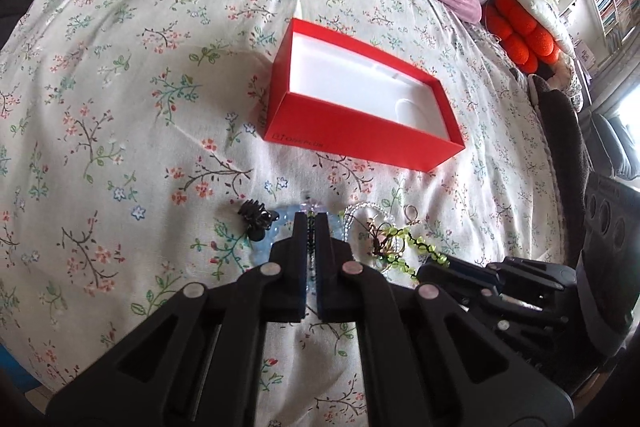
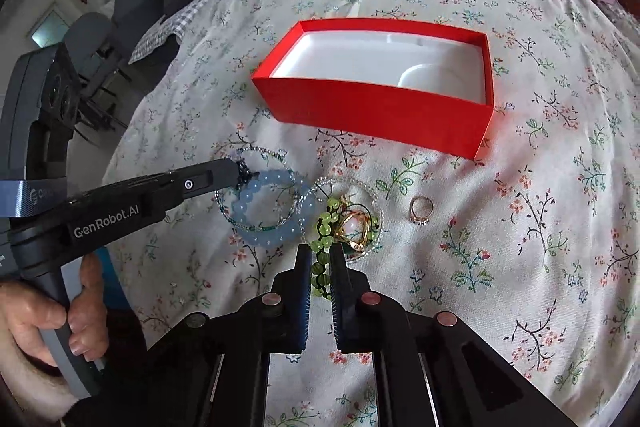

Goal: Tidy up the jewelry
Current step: 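Carry both bracelets into the red box and open both tools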

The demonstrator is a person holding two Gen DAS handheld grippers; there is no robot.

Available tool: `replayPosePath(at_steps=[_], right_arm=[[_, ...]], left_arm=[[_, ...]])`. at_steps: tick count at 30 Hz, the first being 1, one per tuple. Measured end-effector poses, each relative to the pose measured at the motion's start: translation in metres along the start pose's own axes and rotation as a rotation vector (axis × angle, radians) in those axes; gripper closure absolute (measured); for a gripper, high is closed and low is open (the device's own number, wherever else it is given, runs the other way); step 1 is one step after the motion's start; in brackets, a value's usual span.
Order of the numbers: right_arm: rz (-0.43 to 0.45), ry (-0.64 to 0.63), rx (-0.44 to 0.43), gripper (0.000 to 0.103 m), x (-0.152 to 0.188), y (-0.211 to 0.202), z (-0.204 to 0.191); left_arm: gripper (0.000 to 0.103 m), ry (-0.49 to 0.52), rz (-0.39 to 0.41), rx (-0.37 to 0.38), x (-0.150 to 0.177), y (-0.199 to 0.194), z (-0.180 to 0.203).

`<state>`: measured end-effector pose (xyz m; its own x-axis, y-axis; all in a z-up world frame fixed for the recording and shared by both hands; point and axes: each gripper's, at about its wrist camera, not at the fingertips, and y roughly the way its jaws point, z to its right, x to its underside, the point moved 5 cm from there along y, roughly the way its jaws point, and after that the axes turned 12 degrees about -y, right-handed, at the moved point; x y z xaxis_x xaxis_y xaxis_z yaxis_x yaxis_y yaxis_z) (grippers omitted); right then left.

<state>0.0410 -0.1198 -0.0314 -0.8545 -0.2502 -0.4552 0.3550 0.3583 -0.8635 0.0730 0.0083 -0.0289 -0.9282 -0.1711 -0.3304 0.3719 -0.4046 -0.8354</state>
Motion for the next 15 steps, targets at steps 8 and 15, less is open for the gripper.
replayPosePath(at_steps=[8,15], right_arm=[[0.092,0.056,-0.007,0.094,-0.02,-0.031,0.012],[0.177,0.11,-0.019,0.094,-0.038,-0.059,0.025]], left_arm=[[0.099,0.013,0.044,0.028,-0.013,-0.02,0.013],[0.099,0.024,0.076,0.061,-0.026,-0.035,0.03]])
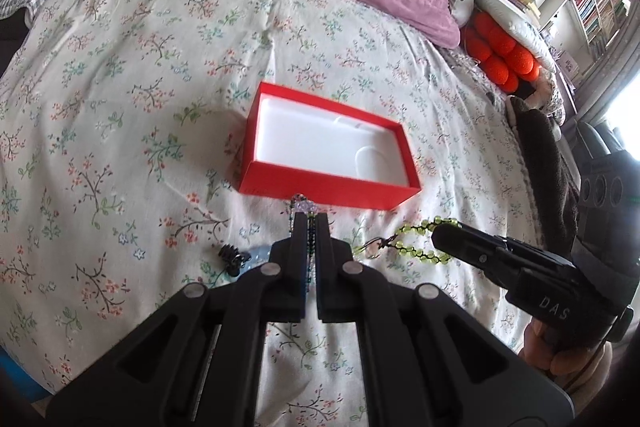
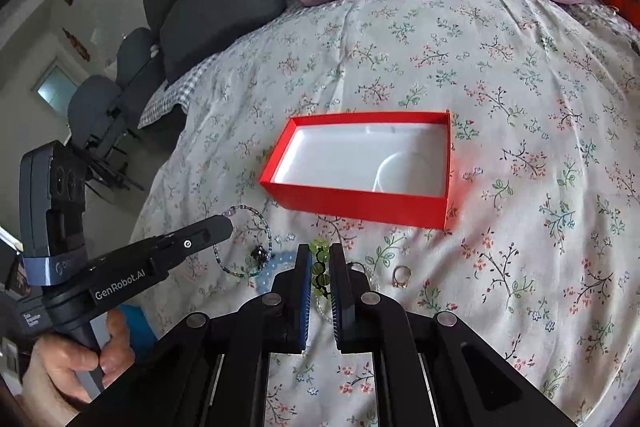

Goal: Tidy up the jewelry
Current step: 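Carry both bracelets into the red box and open both tools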

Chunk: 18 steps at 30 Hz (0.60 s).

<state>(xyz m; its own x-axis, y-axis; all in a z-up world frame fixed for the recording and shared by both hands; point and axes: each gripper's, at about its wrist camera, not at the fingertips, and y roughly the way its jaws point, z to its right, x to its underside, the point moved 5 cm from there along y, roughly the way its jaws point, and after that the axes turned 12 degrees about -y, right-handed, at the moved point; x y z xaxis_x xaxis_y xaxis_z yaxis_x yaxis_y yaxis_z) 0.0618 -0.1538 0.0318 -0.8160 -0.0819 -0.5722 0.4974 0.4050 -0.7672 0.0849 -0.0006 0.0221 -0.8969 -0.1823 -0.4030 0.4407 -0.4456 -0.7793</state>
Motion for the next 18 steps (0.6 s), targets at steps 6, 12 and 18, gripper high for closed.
replayPosePath(at_steps=[6,12,18], right_arm=[[0.067,0.032,0.007,0.094,-0.021,-0.015,0.006],[0.142,0.071,0.037,0.094,-0.043,-0.026,0.016],[0.208,0.111,0.082,0.094,-0.059,-0.03,0.029]], left_arm=[[0.099,0.02,0.029,0.033,-0.011,-0.008,0.021],[0.099,0.006,0.056,0.099,-0.029,-0.004,0.043],[0.099,0.0,0.092,0.175,-0.052,0.02,0.056]])
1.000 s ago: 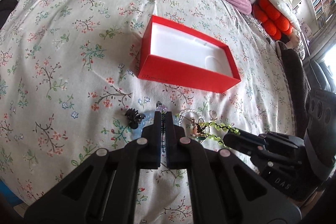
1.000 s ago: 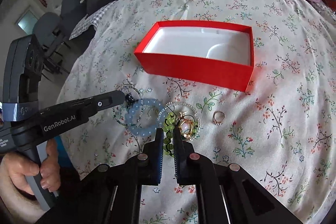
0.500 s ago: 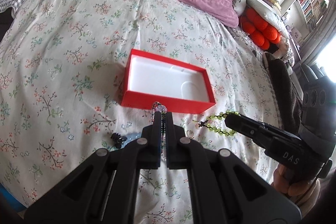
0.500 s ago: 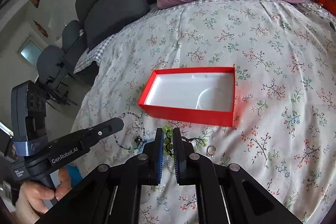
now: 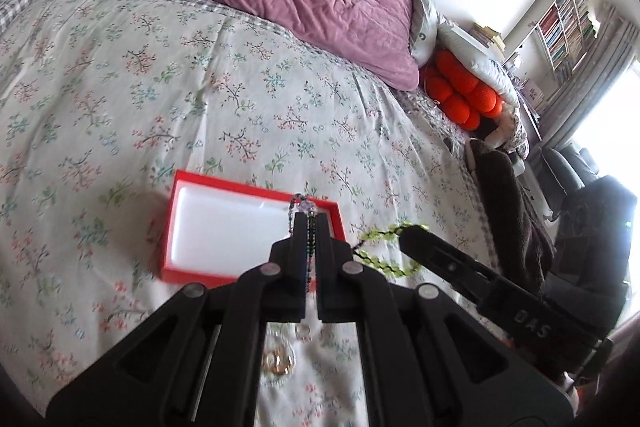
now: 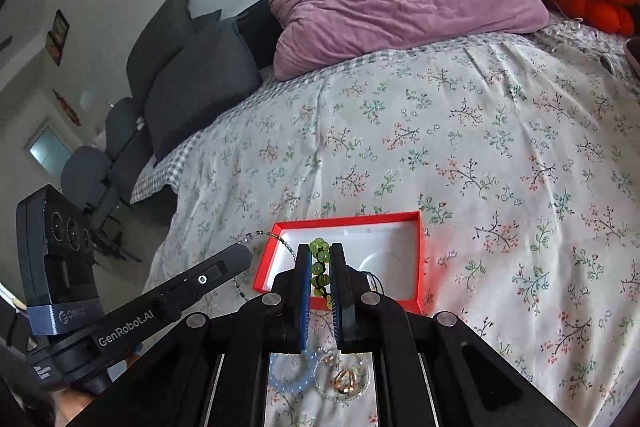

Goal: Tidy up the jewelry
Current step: 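Carry both bracelets into the red box and open both tools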

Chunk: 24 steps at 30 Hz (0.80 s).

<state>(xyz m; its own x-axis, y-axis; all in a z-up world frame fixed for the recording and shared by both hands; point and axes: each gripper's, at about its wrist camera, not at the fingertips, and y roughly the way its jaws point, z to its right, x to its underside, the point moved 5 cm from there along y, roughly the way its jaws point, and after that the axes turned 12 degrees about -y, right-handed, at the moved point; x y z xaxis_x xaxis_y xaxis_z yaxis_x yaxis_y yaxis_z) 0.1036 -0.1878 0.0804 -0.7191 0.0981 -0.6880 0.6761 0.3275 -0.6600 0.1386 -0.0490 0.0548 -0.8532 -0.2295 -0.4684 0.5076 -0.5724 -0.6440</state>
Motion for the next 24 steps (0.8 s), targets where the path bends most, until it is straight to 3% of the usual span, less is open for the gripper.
replayPosePath(at_steps=[2,10,16,24], right_arm=[[0.013,0.011,0.009,0.094,-0.004,0.004,0.004],[-0.007,0.03,0.042,0.094,-0.007,0.037,0.013],[-0.028,0.026,-0.069,0.094,-0.005,0.058,-0.001],[-0.174,0.042,0.058,0.094,0.022,0.094,0.031]], left_arm=[[0.099,-0.008,-0.015,-0.017,-0.002,0.019,-0.01],[0.099,0.019,-0.045,-0.237,0.004,0.057,-0.053],[0.099,0.067,-0.032,-0.349,0.003,0.06,-0.063],[0.099,0.115,-0.015,-0.411,0.002,0.06,-0.066]])
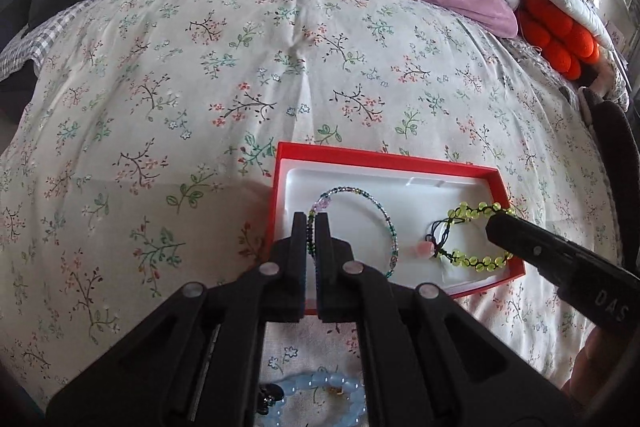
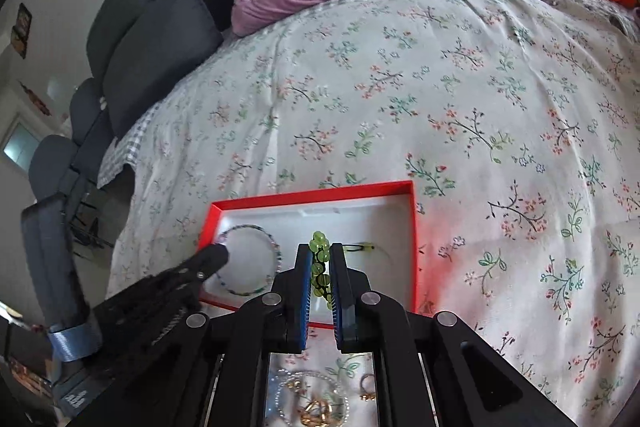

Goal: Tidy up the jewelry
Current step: 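Carry both bracelets into the red box and open both tools, then lift both open tools away from the red box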

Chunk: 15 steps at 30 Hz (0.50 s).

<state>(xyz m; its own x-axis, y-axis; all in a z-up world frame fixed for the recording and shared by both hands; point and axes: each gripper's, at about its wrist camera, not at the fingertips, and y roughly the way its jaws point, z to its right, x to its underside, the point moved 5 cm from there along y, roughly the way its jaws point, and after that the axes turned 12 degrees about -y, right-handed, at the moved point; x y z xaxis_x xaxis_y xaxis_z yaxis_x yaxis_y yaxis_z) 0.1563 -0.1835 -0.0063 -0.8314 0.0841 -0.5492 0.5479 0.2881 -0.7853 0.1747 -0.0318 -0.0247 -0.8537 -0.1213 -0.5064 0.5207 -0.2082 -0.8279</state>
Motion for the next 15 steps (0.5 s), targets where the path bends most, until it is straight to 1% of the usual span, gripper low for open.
replayPosePath(at_steps=[4,6,7,8,13,15], right_arm=[[-0.022,0.002,0.041,0.093,0.005,0.004,0.01],[-0.024,0.001,0.051,0.086,0.004,0.002,0.012],[-0.026,0.003,0.047,0.086,0.003,0.0,0.012],[-0.03,0.003,0.042,0.084,0.002,-0.001,0.012],[-0.031,-0.03,0.044,0.065,0.002,-0.014,0.007],[-0.036,-0.043,0.047,0.046,0.003,-0.02,0.004]], left_arm=[[0.099,0.034,0.006,-0.011,0.001,-0.002,0.004],[0.099,0.048,0.013,-0.013,0.001,-0.006,0.006],[0.099,0.057,0.017,-0.012,0.001,-0.008,0.008],[0.096,0.067,0.02,-0.016,0.001,-0.01,0.009],[0.083,0.103,0.03,-0.024,0.003,-0.022,0.013],[0.081,0.117,0.031,-0.02,0.004,-0.029,0.014]])
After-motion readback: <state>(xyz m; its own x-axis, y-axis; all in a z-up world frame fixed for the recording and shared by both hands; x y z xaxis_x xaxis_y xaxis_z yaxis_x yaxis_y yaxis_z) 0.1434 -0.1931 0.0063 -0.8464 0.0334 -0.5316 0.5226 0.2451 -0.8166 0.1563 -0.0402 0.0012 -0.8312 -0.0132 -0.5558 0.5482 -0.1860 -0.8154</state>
